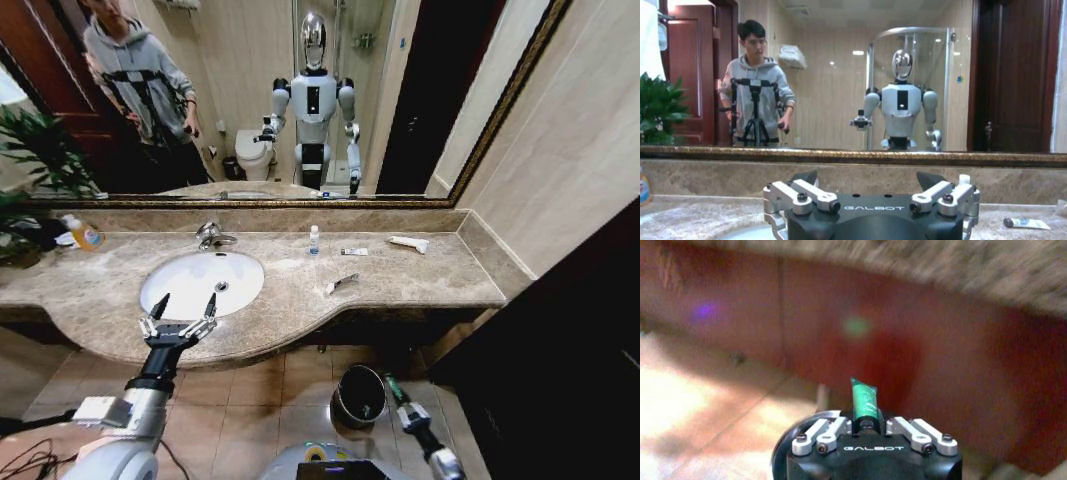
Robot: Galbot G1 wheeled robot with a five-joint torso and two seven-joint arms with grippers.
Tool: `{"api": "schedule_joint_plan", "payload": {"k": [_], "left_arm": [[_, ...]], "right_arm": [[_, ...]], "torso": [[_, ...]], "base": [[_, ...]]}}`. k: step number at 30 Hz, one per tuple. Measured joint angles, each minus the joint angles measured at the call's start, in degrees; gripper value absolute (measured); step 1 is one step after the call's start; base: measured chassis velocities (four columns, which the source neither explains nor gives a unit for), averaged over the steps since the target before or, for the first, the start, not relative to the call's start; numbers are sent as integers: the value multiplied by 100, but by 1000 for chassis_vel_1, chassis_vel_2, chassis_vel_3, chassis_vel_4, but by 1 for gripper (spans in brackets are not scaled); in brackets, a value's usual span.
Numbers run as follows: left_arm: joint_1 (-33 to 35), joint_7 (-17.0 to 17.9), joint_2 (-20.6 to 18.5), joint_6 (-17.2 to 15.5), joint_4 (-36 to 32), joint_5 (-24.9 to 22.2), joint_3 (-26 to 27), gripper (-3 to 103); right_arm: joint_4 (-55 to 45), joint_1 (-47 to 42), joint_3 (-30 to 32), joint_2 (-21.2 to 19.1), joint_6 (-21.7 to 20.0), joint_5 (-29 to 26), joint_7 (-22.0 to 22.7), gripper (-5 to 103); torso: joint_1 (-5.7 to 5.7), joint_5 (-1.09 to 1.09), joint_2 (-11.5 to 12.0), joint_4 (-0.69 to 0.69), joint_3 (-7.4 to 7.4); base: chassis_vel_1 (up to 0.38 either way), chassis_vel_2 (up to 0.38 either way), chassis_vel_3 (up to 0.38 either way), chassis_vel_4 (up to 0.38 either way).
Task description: Pick up the trash from the sink and place it in the trash bin.
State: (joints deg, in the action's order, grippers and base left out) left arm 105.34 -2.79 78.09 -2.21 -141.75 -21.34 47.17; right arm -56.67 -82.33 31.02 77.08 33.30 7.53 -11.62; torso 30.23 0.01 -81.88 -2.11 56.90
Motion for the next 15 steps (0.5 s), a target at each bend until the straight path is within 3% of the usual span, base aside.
{"api": "schedule_joint_plan", "payload": {"k": [3,15], "left_arm": [[0,0,0,0,0,0,0,100],[0,0,0,0,0,0,0,100]], "right_arm": [[969,600,-24,154,17,561,0,21],[2747,1933,177,523,169,1959,129,21]], "torso": [[0,-2,0,1,0],[0,-3,0,0,0]], "base": [[0,0,0,0],[0,0,0,0]]}}
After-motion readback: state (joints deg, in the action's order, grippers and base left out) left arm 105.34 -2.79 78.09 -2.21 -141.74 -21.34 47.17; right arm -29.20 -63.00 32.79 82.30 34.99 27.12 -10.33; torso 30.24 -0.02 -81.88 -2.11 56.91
